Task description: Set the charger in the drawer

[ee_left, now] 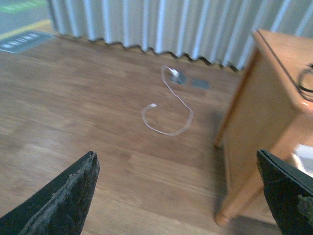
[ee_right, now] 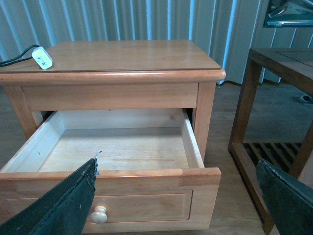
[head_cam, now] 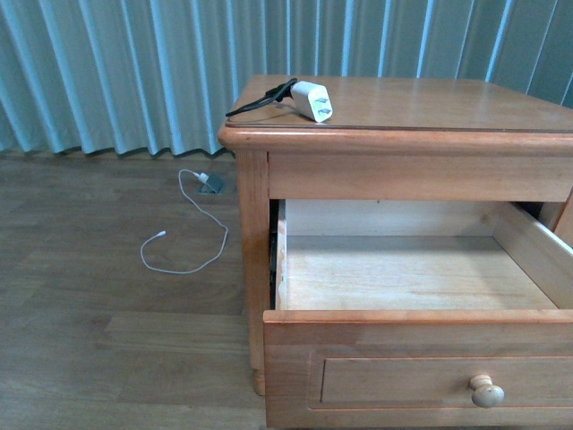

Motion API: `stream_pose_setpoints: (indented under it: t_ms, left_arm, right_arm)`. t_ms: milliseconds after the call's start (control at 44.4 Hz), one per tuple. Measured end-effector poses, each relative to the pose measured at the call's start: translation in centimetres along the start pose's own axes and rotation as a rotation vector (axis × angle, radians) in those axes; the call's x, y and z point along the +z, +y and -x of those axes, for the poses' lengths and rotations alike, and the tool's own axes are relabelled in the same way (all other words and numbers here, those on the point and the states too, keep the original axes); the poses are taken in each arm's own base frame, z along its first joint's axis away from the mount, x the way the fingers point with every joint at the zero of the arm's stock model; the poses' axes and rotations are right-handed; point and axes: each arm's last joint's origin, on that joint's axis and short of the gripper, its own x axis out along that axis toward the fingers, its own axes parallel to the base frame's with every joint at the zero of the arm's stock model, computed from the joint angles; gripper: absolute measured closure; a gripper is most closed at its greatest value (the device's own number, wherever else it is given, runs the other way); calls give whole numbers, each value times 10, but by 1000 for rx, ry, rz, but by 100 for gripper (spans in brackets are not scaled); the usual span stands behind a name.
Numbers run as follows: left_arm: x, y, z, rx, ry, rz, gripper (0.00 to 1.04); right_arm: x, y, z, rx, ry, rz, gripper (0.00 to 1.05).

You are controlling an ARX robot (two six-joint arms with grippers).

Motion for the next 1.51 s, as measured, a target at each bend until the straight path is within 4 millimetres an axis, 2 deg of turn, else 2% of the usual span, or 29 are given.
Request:
stream_pose_setpoints:
  t_ms: [45,180,361,428,519,609,834,992,1308,1511]
  left_arm:
    - [4,-9,-9,-51,32,5,6]
    - [38,-63,-60,-278,125,38,6]
    - [73,-121,-109,-357,149,134,6]
    - [77,-144,-131,-348,198,167,6]
    - [74,-172,-157,-353,286,196,6]
    - [71,-190,-174,-354,333,204,6]
    - [72,-226,-206,-378,365,272,6]
    - [72,-241,-221,-371,378,288,6]
    - [52,-261,-244,-351,440,218,6]
    - [48,-265,-251,-345,460,166,6]
  right_arm:
    - [0,0,0,0,0,0,8]
    - [0,0,0,0,0,0,8]
    - [0,0,0,0,0,0,8]
    - [0,0,0,0,0,0,8]
    - [0,0,0,0,0,0,8]
    - [0,0,0,0,0,0,8]
    - [0,0,0,0,0,0,8]
    - [0,0,0,0,0,0,8]
    - [0,0,0,0,-1,0,8]
    - [0,0,0,0,-1,0,8]
